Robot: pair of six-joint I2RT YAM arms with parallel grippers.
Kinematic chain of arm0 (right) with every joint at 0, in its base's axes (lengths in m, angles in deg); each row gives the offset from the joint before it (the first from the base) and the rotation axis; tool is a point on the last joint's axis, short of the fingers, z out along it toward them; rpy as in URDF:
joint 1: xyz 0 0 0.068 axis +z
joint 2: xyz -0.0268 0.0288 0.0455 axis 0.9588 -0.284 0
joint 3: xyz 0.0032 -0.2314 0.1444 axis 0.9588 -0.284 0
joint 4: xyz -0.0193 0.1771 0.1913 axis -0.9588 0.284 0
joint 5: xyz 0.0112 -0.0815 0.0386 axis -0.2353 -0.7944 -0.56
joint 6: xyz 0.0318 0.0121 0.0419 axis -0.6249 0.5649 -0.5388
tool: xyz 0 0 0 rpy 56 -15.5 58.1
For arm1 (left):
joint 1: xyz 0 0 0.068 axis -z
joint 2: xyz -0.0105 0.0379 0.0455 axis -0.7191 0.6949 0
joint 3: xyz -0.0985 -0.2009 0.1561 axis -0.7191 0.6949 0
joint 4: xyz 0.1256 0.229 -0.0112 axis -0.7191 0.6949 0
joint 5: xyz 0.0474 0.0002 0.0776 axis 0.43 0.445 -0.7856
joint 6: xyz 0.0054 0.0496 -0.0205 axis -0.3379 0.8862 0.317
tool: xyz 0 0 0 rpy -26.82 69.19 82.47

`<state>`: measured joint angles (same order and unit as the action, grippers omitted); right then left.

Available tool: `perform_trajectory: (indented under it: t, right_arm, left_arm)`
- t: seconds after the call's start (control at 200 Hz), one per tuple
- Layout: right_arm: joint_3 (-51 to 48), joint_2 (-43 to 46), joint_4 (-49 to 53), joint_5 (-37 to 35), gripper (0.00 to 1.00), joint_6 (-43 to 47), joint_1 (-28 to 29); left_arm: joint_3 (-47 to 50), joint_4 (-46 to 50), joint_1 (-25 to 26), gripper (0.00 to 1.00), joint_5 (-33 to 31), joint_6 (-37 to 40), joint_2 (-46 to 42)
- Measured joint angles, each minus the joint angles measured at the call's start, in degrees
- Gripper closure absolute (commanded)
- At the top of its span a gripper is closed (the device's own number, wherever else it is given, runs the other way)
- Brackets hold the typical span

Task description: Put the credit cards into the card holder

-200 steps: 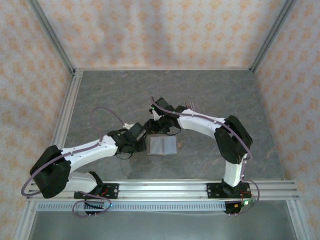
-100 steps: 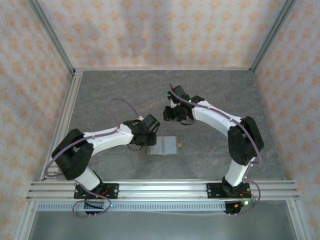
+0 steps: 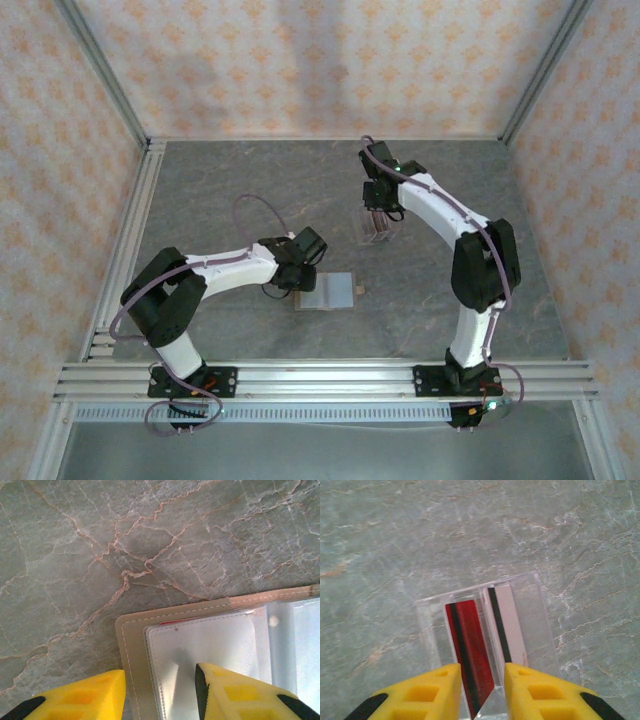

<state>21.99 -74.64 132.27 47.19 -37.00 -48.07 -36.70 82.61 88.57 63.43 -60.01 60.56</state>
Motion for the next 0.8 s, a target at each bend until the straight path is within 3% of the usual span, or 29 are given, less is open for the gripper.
perform_trajectory:
  t: [0.255,0.801]
  right_arm:
    - [2.4,-5.2,3.0,-1.4,0.79,0.6,-0.1]
    - [2.4,-5.6,4.8,-4.3,1.00,1.4,-0.1]
  left_arm:
    - [0.2,0.0,-0.6,0.59,0.3,0.9,0.0]
    - [2.6,-0.5,-1.5,0.60,2.0,1.3,-1.4]
